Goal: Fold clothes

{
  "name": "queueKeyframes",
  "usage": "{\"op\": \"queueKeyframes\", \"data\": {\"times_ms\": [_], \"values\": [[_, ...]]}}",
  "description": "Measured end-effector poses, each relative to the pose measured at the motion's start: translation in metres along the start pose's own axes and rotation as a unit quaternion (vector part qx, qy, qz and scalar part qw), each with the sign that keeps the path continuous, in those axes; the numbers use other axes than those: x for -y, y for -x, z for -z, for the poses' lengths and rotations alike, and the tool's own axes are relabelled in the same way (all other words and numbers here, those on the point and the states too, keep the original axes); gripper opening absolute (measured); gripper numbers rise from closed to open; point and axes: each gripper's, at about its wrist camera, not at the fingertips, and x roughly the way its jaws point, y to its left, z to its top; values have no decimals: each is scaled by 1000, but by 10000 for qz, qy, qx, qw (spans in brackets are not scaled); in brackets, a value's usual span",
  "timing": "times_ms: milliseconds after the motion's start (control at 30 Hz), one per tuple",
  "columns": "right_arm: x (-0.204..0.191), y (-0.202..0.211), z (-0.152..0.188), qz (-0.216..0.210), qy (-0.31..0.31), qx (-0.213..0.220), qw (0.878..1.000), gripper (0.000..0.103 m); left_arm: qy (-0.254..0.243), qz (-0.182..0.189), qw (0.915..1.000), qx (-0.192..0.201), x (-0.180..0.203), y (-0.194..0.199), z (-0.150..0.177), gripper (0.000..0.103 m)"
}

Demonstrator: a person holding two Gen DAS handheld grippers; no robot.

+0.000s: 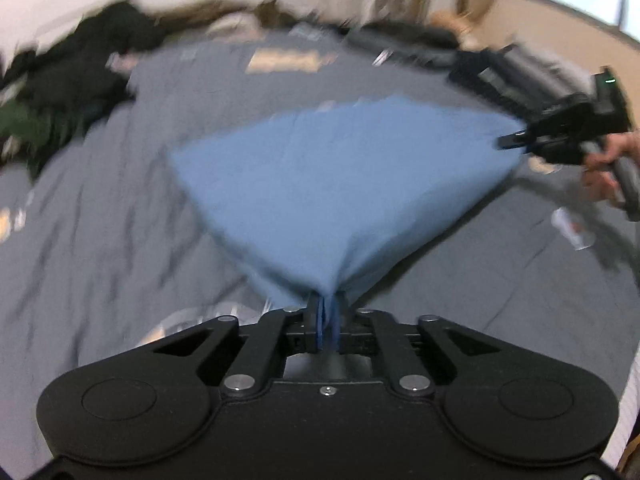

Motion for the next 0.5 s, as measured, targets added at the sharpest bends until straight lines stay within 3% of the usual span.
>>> {"op": "queueKeyframes", "data": {"times_ms": [100, 167, 200, 300, 367, 400, 500], "values": [[7, -12, 4, 524, 108, -190, 9984, 10, 14, -220, 9997, -118, -3, 0, 1, 12], [13, -14, 4, 548, -136, -230, 9981, 11, 326, -166, 9991, 208, -11, 15, -4, 24], [12, -13, 4, 545, -131, -209, 9982, 12, 537, -52, 9975, 453, -15, 23, -8, 25], [6, -9, 3, 621, 75, -133, 9980, 15, 1073, 348, 9863, 1207, -19, 42, -18, 28], [2, -7, 3, 737, 188, -123, 9970, 19, 1326, 570, 9745, 1719, -11, 47, -25, 44], [0, -5, 3, 791, 239, -115, 9965, 21, 1417, 663, 9694, 1890, -5, 46, -29, 45], [-4, 6, 6, 994, 440, 17, 9941, 32, 1613, 483, 9611, 2191, 23, 26, -36, 48]]}}
